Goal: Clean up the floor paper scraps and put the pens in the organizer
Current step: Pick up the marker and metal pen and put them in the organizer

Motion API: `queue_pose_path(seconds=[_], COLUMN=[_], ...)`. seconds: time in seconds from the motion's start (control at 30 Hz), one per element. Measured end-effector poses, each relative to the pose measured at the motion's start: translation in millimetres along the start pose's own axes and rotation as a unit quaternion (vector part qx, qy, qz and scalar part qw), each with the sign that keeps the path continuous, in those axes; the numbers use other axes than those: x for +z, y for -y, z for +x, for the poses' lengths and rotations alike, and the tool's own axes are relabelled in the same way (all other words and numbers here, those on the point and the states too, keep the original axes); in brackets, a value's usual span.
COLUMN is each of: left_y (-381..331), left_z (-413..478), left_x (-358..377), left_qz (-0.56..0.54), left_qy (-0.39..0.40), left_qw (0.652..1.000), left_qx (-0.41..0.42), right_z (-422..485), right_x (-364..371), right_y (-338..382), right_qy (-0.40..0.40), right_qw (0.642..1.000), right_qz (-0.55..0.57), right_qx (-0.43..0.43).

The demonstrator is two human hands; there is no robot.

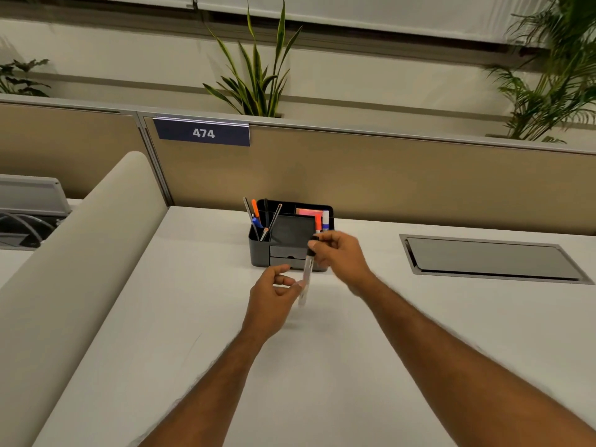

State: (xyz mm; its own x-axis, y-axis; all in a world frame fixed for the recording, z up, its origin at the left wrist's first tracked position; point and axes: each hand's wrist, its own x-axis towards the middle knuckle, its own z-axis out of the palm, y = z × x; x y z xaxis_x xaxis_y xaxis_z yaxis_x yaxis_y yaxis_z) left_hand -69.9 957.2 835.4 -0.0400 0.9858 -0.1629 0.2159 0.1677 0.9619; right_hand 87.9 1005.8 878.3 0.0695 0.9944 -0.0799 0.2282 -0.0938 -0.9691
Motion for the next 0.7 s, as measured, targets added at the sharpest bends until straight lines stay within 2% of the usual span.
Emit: queue_pose_path(seconds=[0.3,0.43,0.7], left_y=[17,20,24], left_z=[3,6,4], left_x=[-13,-11,-10], left_qz=[0.008,0.01,0.015], left_qy=[0.001,0.002,0.023], left_qw=[1.0,1.0,0.999], left_qx=[-0.024,-0.03,-0.033], right_z=[84,107,96], right_x=[-49,-40,-35], right_y=[60,51,-9], right_qy=[-0.132,-0.135,-0.109], right_qw=[0.989,0.99,0.989], right_qz=[0.018,0.004,-0.097], right_qx=[-0.061,-0.05,0.008])
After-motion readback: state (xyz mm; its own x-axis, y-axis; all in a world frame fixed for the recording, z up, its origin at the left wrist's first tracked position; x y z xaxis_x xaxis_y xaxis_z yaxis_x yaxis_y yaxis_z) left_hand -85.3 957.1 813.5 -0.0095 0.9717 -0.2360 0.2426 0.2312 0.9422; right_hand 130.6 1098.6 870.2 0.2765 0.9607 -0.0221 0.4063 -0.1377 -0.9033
